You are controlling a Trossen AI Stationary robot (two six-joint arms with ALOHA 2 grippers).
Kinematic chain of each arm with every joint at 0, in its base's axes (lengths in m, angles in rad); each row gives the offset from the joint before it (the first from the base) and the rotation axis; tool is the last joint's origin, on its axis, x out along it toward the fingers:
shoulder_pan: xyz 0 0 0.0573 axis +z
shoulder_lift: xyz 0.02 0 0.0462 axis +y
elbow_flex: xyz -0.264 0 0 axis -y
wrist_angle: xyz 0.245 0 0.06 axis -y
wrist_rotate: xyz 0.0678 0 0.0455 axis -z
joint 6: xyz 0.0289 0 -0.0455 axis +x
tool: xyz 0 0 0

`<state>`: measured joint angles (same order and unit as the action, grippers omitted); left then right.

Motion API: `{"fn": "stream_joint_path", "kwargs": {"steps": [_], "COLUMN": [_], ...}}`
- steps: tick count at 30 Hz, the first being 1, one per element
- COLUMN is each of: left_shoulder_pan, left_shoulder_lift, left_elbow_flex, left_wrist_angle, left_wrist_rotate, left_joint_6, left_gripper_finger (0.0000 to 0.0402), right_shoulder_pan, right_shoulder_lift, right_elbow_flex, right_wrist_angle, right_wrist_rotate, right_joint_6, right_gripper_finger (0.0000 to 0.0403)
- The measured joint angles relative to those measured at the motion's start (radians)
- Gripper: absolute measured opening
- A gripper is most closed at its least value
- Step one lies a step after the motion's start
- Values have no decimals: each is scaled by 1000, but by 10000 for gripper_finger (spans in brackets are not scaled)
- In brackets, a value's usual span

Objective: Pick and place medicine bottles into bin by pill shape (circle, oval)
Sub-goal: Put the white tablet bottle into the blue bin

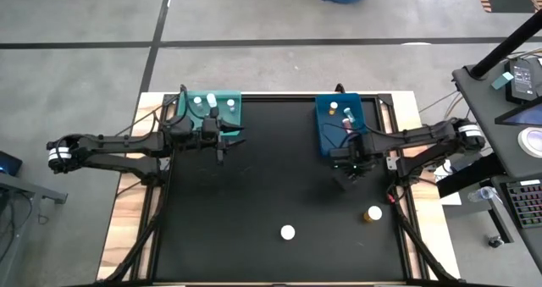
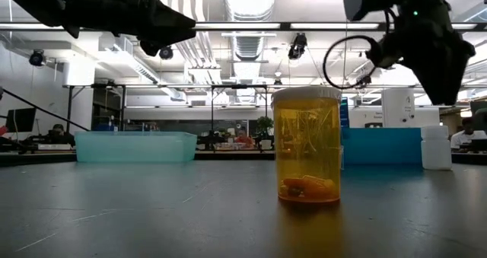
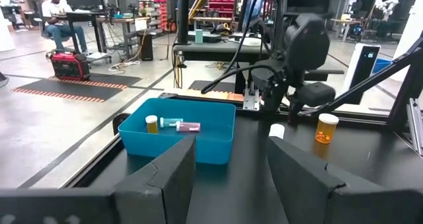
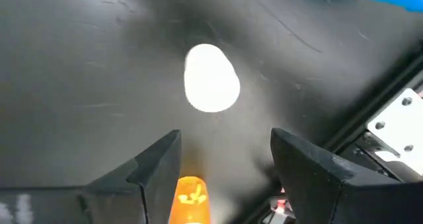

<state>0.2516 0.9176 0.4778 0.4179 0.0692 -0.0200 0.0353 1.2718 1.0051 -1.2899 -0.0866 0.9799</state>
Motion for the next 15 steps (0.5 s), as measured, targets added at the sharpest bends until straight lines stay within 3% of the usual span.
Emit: {"fn": "stream_joint_path", "kwargs": {"steps": [15], "left_shoulder_pan": [0], "left_shoulder_lift": [0], "left_elbow_flex": [0], "left_wrist_angle": [0], "left_wrist_rotate": [-1], "left_joint_6": [0], "left_gripper_finger": [172], "right_shoulder_pan": [-16], "right_shoulder_lift": [-28], "right_elbow_flex": [-134], "right_wrist_angle": [170], "right_wrist_rotate": [0], "right_joint_6": [15], "right_gripper_finger": [224]}}
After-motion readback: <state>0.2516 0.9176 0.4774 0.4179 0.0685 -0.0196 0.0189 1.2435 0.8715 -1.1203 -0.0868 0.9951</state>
